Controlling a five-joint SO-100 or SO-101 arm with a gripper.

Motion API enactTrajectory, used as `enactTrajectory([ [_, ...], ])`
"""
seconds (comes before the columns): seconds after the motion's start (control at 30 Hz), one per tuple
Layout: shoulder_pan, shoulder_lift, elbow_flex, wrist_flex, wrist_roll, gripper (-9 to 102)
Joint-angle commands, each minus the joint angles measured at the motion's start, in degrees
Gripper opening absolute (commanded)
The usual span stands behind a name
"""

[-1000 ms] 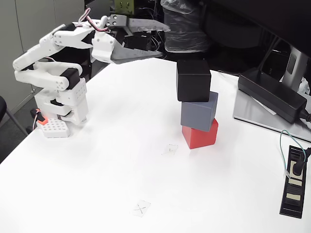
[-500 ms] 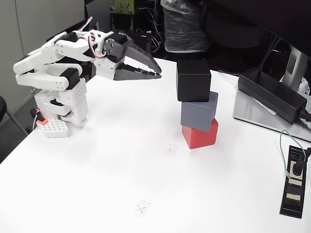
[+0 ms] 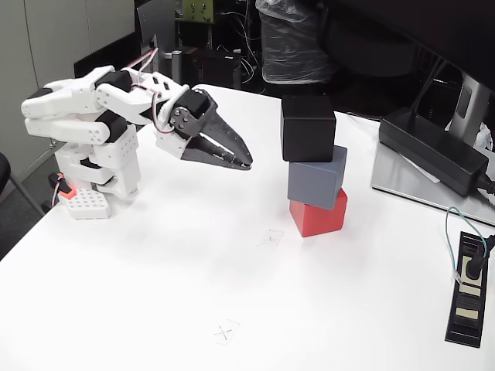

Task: Stack the three blocks in an ordered color.

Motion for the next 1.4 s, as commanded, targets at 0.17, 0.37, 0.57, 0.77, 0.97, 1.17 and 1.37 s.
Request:
enactTrajectory([
  [0.17,-4.66,0.26,-0.18,5.98,0.44,0],
  [0.37,-5.63,0.26,-0.26,6.24,0.97,0],
  [0.57,-5.63,0.26,-0.35,6.33,1.14,0],
  [0.77,-5.63,0.18,-0.35,6.42,1.14,0],
  [0.97,-5.63,0.18,-0.44,6.50,3.08,0],
  [1.17,-5.45,0.09,-0.53,6.50,7.38,0],
  [1.37,-5.45,0.09,-0.62,6.50,7.47,0],
])
